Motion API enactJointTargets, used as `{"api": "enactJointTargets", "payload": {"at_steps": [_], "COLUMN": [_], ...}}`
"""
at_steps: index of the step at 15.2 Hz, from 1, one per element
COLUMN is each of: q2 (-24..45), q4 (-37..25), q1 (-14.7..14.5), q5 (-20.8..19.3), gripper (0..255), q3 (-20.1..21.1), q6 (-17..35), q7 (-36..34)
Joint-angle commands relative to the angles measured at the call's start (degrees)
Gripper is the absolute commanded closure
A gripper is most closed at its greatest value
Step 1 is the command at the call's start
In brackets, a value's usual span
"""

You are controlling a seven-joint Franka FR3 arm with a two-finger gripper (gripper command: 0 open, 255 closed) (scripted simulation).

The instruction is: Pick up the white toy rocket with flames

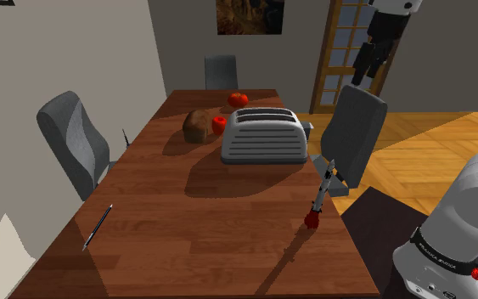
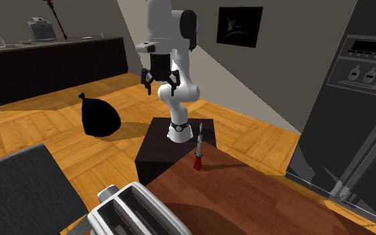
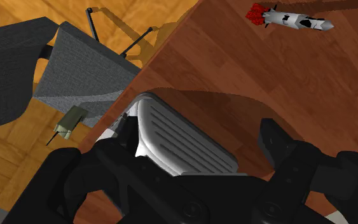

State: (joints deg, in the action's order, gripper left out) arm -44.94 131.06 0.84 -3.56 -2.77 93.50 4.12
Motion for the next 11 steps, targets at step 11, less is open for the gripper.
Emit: {"api": "enactJointTargets", "payload": {"at_steps": [11], "q2": [12.5], "q4": [5.6], "q1": [-0.2], "q5": [3.6], "gripper": [0], "q3": [7.7], "q6": [3.6], "q7": [-13.5]}}
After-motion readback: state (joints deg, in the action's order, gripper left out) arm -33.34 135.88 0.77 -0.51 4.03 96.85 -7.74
